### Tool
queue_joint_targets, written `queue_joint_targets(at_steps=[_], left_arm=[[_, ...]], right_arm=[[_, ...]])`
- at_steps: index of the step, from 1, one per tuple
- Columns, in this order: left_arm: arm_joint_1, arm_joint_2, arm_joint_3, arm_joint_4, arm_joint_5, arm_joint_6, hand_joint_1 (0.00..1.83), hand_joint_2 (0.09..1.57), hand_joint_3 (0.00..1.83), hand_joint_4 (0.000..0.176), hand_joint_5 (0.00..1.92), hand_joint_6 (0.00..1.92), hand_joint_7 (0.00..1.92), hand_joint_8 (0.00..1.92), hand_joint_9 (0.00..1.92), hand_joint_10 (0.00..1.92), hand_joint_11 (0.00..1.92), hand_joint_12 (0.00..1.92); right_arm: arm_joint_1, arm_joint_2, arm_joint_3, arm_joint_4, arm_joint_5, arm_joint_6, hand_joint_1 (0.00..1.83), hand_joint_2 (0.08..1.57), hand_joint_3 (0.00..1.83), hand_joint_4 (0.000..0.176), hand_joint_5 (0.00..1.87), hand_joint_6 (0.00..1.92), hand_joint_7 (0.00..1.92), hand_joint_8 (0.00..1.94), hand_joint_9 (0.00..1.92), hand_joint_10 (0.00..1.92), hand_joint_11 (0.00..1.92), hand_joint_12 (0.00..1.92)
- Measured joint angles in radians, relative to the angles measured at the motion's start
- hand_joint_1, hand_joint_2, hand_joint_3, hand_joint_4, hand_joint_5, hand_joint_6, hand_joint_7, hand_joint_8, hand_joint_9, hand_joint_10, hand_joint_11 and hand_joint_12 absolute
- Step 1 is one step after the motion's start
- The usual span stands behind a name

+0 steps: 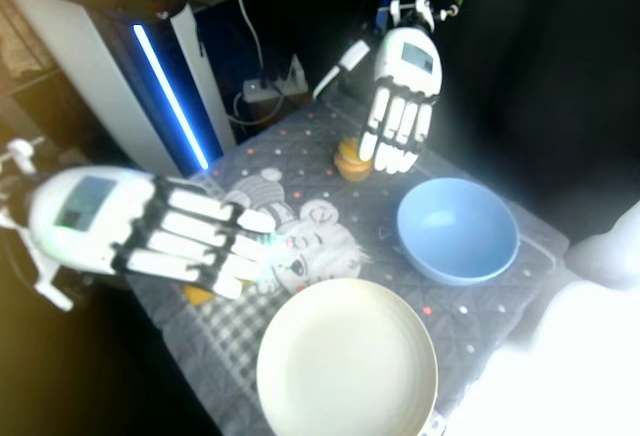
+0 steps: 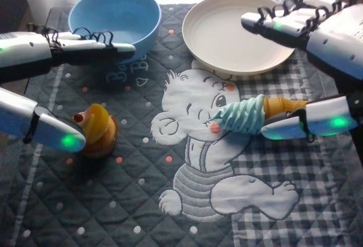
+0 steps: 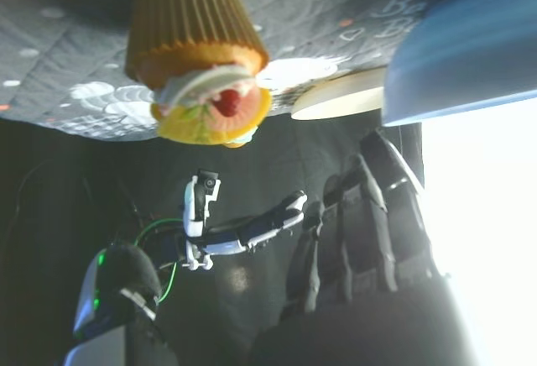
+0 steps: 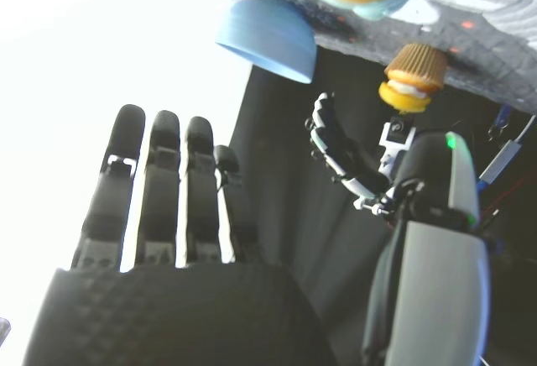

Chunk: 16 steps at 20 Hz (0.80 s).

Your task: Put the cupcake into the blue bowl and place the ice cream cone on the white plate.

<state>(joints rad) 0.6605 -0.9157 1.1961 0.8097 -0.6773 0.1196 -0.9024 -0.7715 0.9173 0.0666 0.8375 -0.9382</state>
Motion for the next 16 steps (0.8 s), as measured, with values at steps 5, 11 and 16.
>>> queue_joint_targets(at_steps=[5,11,16], left_arm=[[0.0,-0.011,0.006,0.018,0.006,-0.019,0.48,0.88,0.0,0.011,0.11,0.0,0.26,0.01,0.31,0.01,0.0,0.83],[0.003,-0.018,0.011,0.029,0.014,-0.034,0.48,0.88,0.0,0.0,0.14,0.0,0.28,0.0,0.35,0.01,0.0,0.95],[0.004,-0.018,0.012,0.042,0.024,-0.047,0.46,0.87,0.0,0.0,0.16,0.0,0.31,0.0,0.39,0.01,0.03,1.01]], right_arm=[[0.0,-0.031,0.023,0.003,-0.041,0.0,0.57,0.78,0.0,0.0,0.21,0.0,0.44,0.01,0.43,0.01,0.2,0.9],[-0.014,-0.066,0.043,0.019,-0.073,0.0,0.56,0.8,0.01,0.0,0.22,0.0,0.49,0.01,0.51,0.01,0.23,0.86],[-0.024,-0.08,0.06,0.026,-0.086,0.019,0.61,0.8,0.0,0.0,0.23,0.0,0.52,0.0,0.51,0.0,0.17,0.88]])
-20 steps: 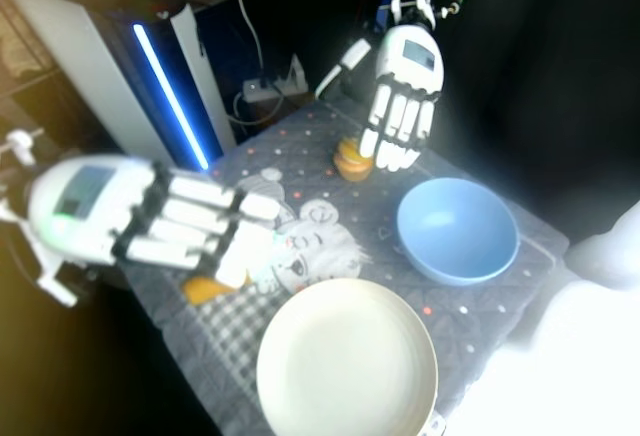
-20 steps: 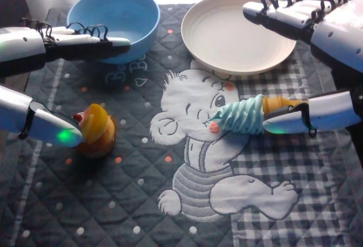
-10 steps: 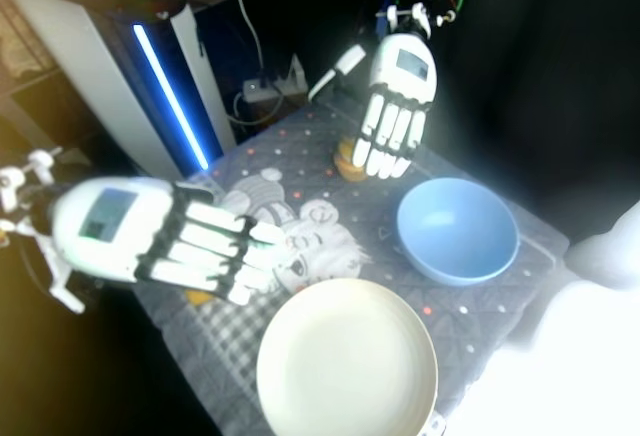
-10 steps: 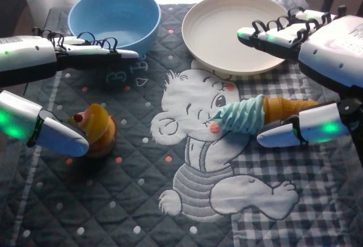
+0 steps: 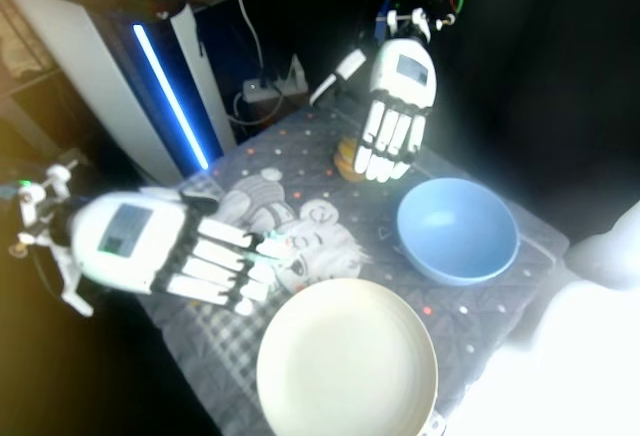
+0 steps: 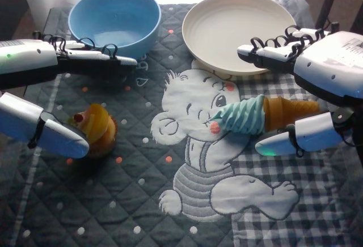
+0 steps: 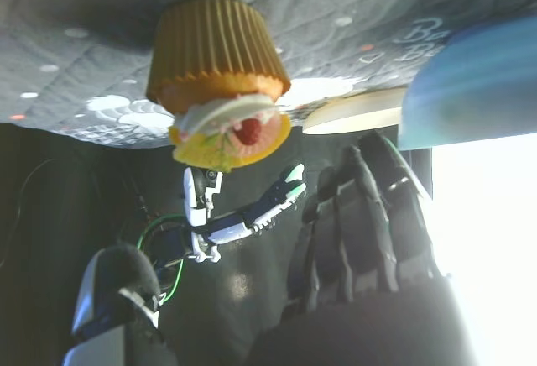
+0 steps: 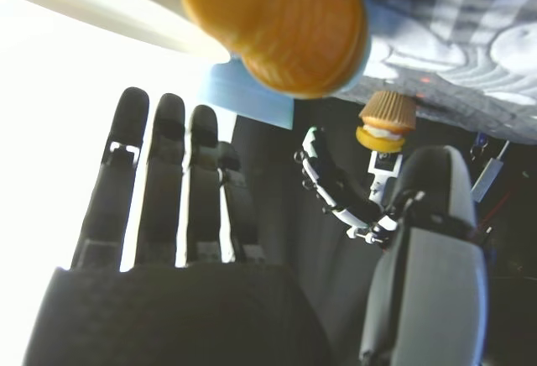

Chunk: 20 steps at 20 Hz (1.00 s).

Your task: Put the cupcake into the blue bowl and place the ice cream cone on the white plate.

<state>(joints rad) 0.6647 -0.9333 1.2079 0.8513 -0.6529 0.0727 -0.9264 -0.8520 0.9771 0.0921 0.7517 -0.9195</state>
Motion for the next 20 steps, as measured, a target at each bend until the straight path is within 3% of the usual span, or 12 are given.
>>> queue_joint_targets(at_steps=[3,4,5,9,14,17,20], left_arm=[[0.0,-0.002,0.0,0.037,0.003,-0.029,0.43,0.88,0.0,0.002,0.13,0.0,0.32,0.01,0.39,0.0,0.04,1.07],[0.0,-0.006,0.002,0.048,0.004,-0.039,0.45,0.87,0.0,0.01,0.14,0.0,0.33,0.01,0.39,0.0,0.01,1.06],[0.0,-0.017,0.003,0.068,0.011,-0.05,0.47,0.88,0.0,0.0,0.14,0.0,0.32,0.0,0.37,0.0,0.0,1.03],[0.0,-0.031,0.006,0.092,0.018,-0.071,0.53,0.88,0.0,0.0,0.14,0.0,0.33,0.0,0.35,0.0,0.0,0.91],[0.011,-0.037,0.017,0.108,0.028,-0.09,0.57,0.87,0.0,0.0,0.17,0.0,0.39,0.01,0.39,0.01,0.0,1.01],[0.015,-0.039,0.018,0.116,0.029,-0.093,0.57,0.87,0.0,0.0,0.19,0.0,0.38,0.0,0.4,0.0,0.0,1.03],[0.02,-0.045,0.018,0.115,0.028,-0.096,0.56,0.86,0.0,0.0,0.21,0.0,0.41,0.0,0.43,0.01,0.0,1.1]], right_arm=[[-0.001,-0.008,0.008,-0.005,-0.014,0.001,0.57,0.79,0.0,0.0,0.21,0.0,0.52,0.0,0.48,0.0,0.13,0.86],[-0.001,-0.009,0.009,-0.001,-0.019,0.001,0.57,0.79,0.0,0.0,0.21,0.0,0.49,0.0,0.45,0.0,0.11,0.85],[-0.001,-0.011,0.014,-0.002,-0.025,0.001,0.58,0.8,0.0,0.0,0.22,0.0,0.47,0.0,0.43,0.0,0.11,0.85],[-0.001,-0.015,0.022,-0.003,-0.044,0.002,0.61,0.78,0.0,0.0,0.25,0.0,0.51,0.0,0.45,0.0,0.15,0.81],[-0.001,-0.027,0.03,-0.002,-0.061,0.002,0.62,0.78,0.0,0.0,0.25,0.0,0.54,0.01,0.51,0.01,0.2,0.76],[-0.001,-0.034,0.038,-0.002,-0.075,0.002,0.65,0.8,0.0,0.0,0.24,0.0,0.55,0.0,0.5,0.0,0.11,0.8],[-0.001,-0.042,0.045,-0.002,-0.082,0.002,0.67,0.79,0.0,0.0,0.27,0.0,0.59,0.0,0.53,0.0,0.2,0.69]])
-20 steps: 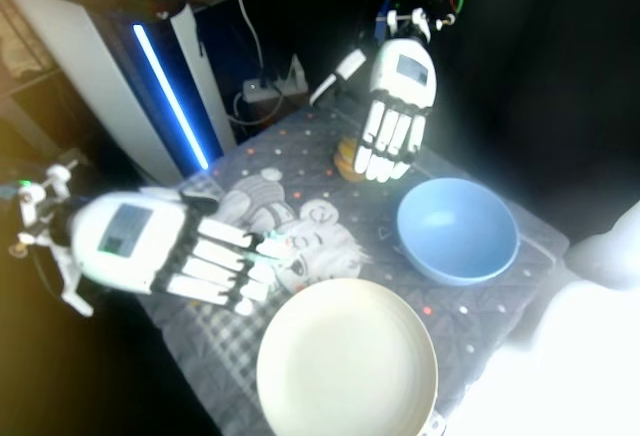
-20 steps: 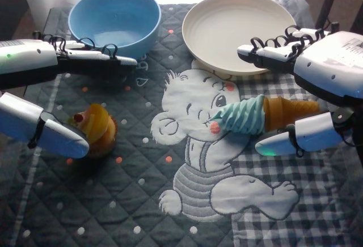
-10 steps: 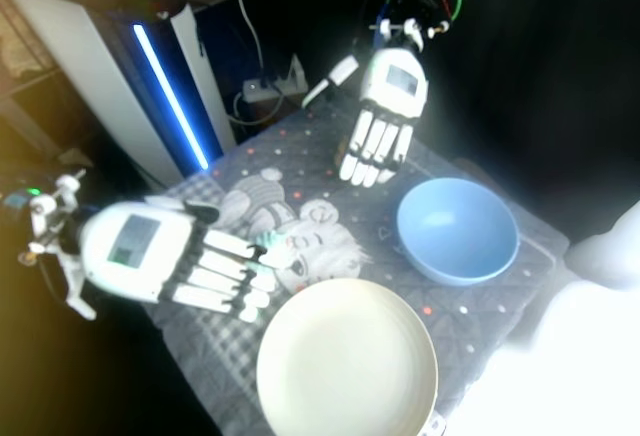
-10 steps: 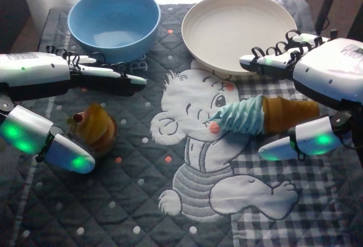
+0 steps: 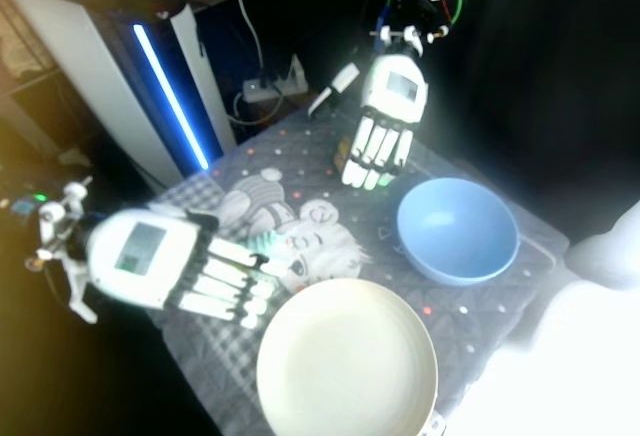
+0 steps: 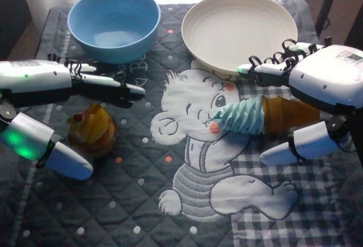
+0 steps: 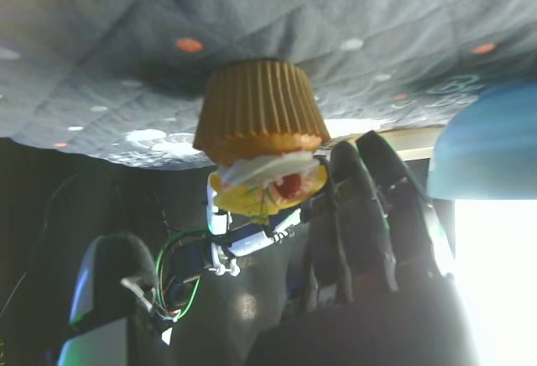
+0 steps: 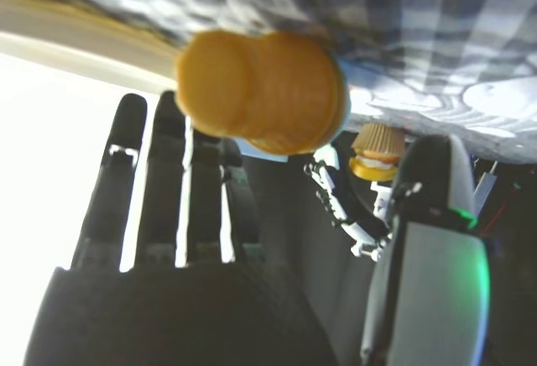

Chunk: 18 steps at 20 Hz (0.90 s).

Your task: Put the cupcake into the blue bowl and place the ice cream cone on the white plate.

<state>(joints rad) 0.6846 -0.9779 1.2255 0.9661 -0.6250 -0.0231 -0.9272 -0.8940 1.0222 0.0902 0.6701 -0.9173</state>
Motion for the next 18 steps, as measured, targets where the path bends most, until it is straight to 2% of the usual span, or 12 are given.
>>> queue_joint_targets(at_steps=[4,5,7,10,11,12,13,14,15,16,17,18], left_arm=[[0.005,-0.004,0.0,0.001,0.004,0.0,0.57,0.87,0.0,0.0,0.24,0.01,0.4,0.0,0.4,0.0,0.0,1.04],[0.005,-0.004,0.002,0.002,0.005,-0.005,0.58,0.86,0.0,0.0,0.27,0.0,0.42,0.01,0.44,0.01,0.02,1.12],[0.005,-0.004,0.002,0.003,0.005,-0.005,0.57,0.86,0.0,0.0,0.28,0.01,0.42,0.01,0.45,0.01,0.05,1.13],[0.006,-0.005,0.006,0.005,0.004,-0.009,0.61,0.87,0.0,0.0,0.31,0.0,0.45,0.0,0.49,0.01,0.1,1.07],[0.006,-0.005,0.008,0.006,0.003,-0.013,0.68,0.88,0.0,0.0,0.33,0.0,0.47,0.0,0.55,0.02,0.18,1.03],[0.006,-0.005,0.008,0.003,0.004,-0.015,0.91,0.89,0.0,0.0,0.46,0.01,0.56,0.01,0.63,0.03,0.3,0.95],[0.006,-0.005,0.008,0.0,0.001,-0.017,1.27,0.92,0.0,0.0,0.78,0.01,0.81,0.02,0.92,0.05,0.59,0.91],[0.006,-0.005,0.008,0.0,0.0,-0.018,1.27,0.92,0.0,0.0,0.78,0.01,0.81,0.02,0.92,0.05,0.59,0.91],[0.007,-0.005,0.011,0.001,0.0,-0.019,1.39,0.92,0.0,0.0,0.94,0.02,0.96,0.03,1.1,0.07,0.74,0.93],[0.007,-0.006,0.014,-0.002,-0.001,-0.02,1.4,1.01,0.0,0.0,1.05,0.63,1.06,0.52,1.15,0.7,0.84,0.87],[0.007,-0.009,0.014,-0.013,-0.003,-0.023,1.39,1.05,0.0,0.0,1.1,0.81,1.11,0.59,1.03,1.02,0.85,0.94],[0.008,-0.011,0.014,-0.012,-0.003,-0.023,1.39,1.05,0.0,0.0,1.1,0.81,1.11,0.59,1.03,1.02,0.85,0.94]], right_arm=[[0.0,-0.01,0.007,0.001,-0.014,0.0,0.63,0.76,0.0,0.0,0.27,0.0,0.57,0.0,0.54,0.0,0.24,0.65],[0.0,-0.013,0.007,-0.001,-0.017,0.0,0.67,0.78,0.01,0.0,0.27,0.0,0.56,0.0,0.53,0.0,0.25,0.64],[0.0,-0.014,0.013,-0.001,-0.018,0.0,0.65,0.77,0.0,0.0,0.27,0.0,0.56,0.0,0.53,0.0,0.26,0.59],[0.0,-0.015,0.016,0.003,-0.018,0.0,0.67,0.77,0.0,0.0,0.29,0.01,0.58,0.01,0.55,0.01,0.32,0.6],[0.0,-0.017,0.016,0.003,-0.018,0.0,0.68,0.78,0.0,0.0,0.31,0.0,0.58,0.0,0.57,0.0,0.34,0.64],[0.0,-0.02,0.017,0.003,-0.019,0.0,0.74,0.79,0.0,0.0,0.36,0.0,0.6,0.0,0.64,0.01,0.42,0.71],[0.0,-0.021,0.016,0.003,-0.018,0.0,0.82,0.85,0.0,0.0,0.53,0.0,0.87,0.01,1.04,0.06,0.77,0.92],[0.0,-0.021,0.017,0.003,-0.018,0.0,0.82,0.85,0.0,0.0,0.53,0.0,0.87,0.01,1.04,0.06,0.77,0.92],[0.0,-0.021,0.017,0.003,-0.018,0.0,0.92,0.91,0.0,0.0,0.67,0.02,1.06,0.03,1.2,0.1,0.84,1.2],[0.0,-0.021,0.017,0.004,-0.018,0.0,0.99,0.94,0.0,0.0,0.81,0.02,1.18,0.04,1.29,0.13,0.83,1.33],[0.0,-0.022,0.02,0.007,-0.012,0.0,1.16,1.04,0.01,0.0,1.07,0.6,1.37,0.04,1.43,0.37,0.99,1.51],[0.0,-0.022,0.021,0.011,-0.008,0.002,1.16,1.04,0.01,0.0,1.07,0.6,1.37,0.04,1.43,0.37,0.99,1.51]])
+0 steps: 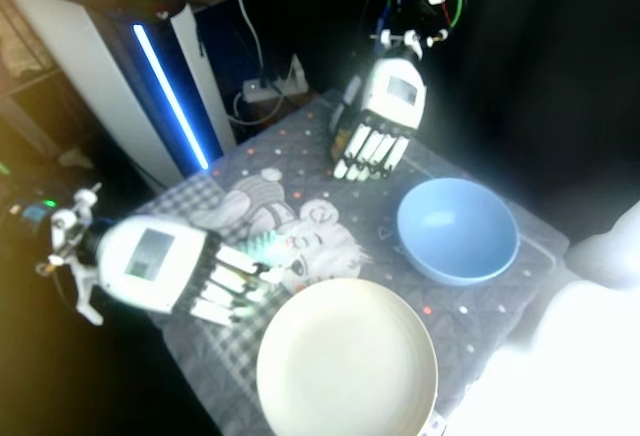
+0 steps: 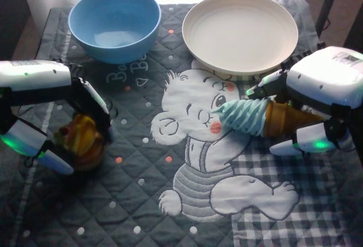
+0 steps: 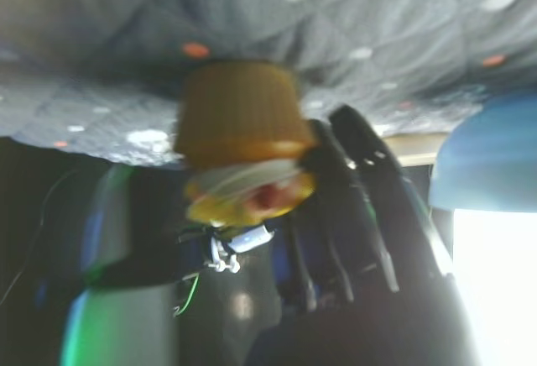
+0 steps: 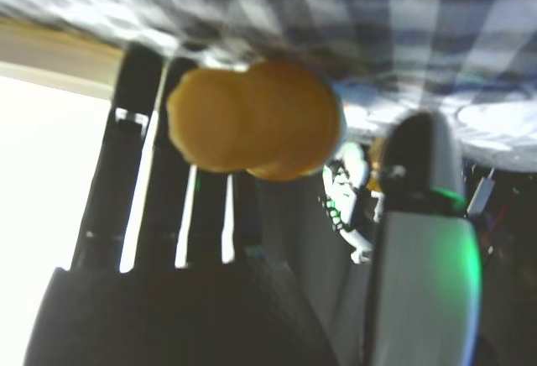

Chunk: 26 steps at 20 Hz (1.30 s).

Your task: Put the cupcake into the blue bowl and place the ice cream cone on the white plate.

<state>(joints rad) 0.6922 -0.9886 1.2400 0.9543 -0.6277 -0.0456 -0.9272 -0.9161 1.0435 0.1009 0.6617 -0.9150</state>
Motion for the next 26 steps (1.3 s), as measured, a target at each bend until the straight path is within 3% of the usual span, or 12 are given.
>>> queue_joint_targets(at_steps=[1,2,6,7,9,12,15,16,19,21,24,26], left_arm=[[0.005,-0.002,0.0,-0.003,-0.003,0.0,1.4,1.04,0.0,0.0,1.12,0.79,1.18,0.48,1.03,1.01,0.86,0.96],[0.006,-0.002,0.0,-0.003,-0.003,-0.001,1.4,1.04,0.0,0.0,1.13,0.77,1.16,0.48,1.07,0.98,0.89,0.97],[0.006,-0.002,0.0,-0.003,-0.003,-0.001,1.4,1.03,0.0,0.0,1.13,0.77,1.21,0.38,1.09,0.95,0.91,0.95],[0.006,-0.002,0.001,-0.003,-0.003,0.0,1.4,1.04,0.0,0.0,1.12,0.78,1.18,0.45,1.07,0.97,0.88,0.94],[0.006,-0.005,0.006,-0.004,-0.005,-0.001,1.4,1.04,0.0,0.0,1.12,0.8,1.2,0.42,1.05,0.97,0.88,0.91],[0.011,-0.005,0.01,-0.023,-0.012,0.004,1.39,1.05,0.0,0.0,1.09,0.89,1.17,0.48,1.01,0.99,0.84,0.91],[0.012,-0.005,0.017,-0.068,-0.017,0.042,1.39,1.04,0.0,0.0,1.07,0.88,1.21,0.4,1.07,0.95,0.9,0.94],[0.012,-0.005,0.019,-0.095,-0.019,0.061,1.39,1.05,0.0,0.0,1.06,0.88,1.13,0.58,1.04,1.0,0.82,1.06],[0.014,0.009,0.018,-0.179,-0.049,0.119,1.4,1.04,0.0,0.0,1.13,0.71,1.19,0.54,1.04,1.02,0.85,1.13],[0.011,0.027,0.016,-0.231,-0.073,0.158,1.4,1.03,0.0,0.0,1.17,0.6,1.21,0.5,1.06,1.04,0.86,1.22],[-0.013,0.045,0.01,-0.283,-0.092,0.207,1.41,1.01,0.0,0.0,1.25,0.4,1.24,0.46,1.13,0.98,0.94,1.22],[-0.03,0.057,0.0,-0.328,-0.134,0.246,1.4,1.03,0.0,0.0,1.13,0.61,1.22,0.55,1.06,1.04,0.86,1.3]], right_arm=[[0.0,0.0,0.0,0.0,0.004,0.001,1.27,1.03,0.0,0.0,1.14,0.5,1.32,0.52,1.47,0.46,1.1,1.43],[0.0,-0.001,0.0,-0.001,0.007,0.002,1.2,1.05,0.0,0.0,1.12,0.69,1.35,0.38,1.49,0.53,1.17,1.39],[0.0,-0.002,0.003,-0.001,0.01,0.002,1.18,1.08,0.0,0.0,1.07,0.83,1.47,0.1,1.42,0.72,1.17,1.41],[0.0,-0.002,0.003,-0.001,0.01,0.002,1.27,1.03,0.05,0.0,1.07,0.66,1.3,0.61,1.4,0.75,1.17,1.39],[0.0,-0.002,0.004,-0.001,0.01,0.003,1.29,1.05,0.0,0.0,1.06,0.64,1.22,0.81,1.39,0.82,1.2,1.42],[0.0,-0.002,0.004,-0.002,0.018,0.004,1.29,1.05,0.0,0.0,1.05,0.67,1.23,0.78,1.37,0.68,1.19,1.25],[0.0,-0.002,0.002,0.005,0.039,0.002,1.29,1.06,0.0,0.0,1.02,0.7,1.19,0.86,1.37,0.71,1.14,1.33],[-0.001,0.001,-0.008,0.019,0.055,-0.002,1.29,1.07,0.0,0.0,1.01,0.72,1.19,0.86,1.33,0.79,1.12,1.39],[-0.001,0.005,-0.027,0.034,0.135,-0.002,1.29,1.05,0.0,0.0,1.04,0.71,1.25,0.72,1.34,0.59,1.1,1.24],[-0.001,0.006,-0.04,0.035,0.174,-0.003,1.28,1.07,0.0,0.0,0.97,0.85,1.21,0.76,1.32,0.55,1.05,1.35],[-0.001,0.039,-0.071,0.023,0.231,-0.002,1.28,1.07,0.0,0.0,0.97,0.85,1.21,0.77,1.31,0.61,1.05,1.4],[-0.001,0.071,-0.082,0.022,0.297,-0.002,1.28,1.09,0.0,0.0,0.96,0.81,1.14,0.93,1.21,0.84,0.99,1.48]])
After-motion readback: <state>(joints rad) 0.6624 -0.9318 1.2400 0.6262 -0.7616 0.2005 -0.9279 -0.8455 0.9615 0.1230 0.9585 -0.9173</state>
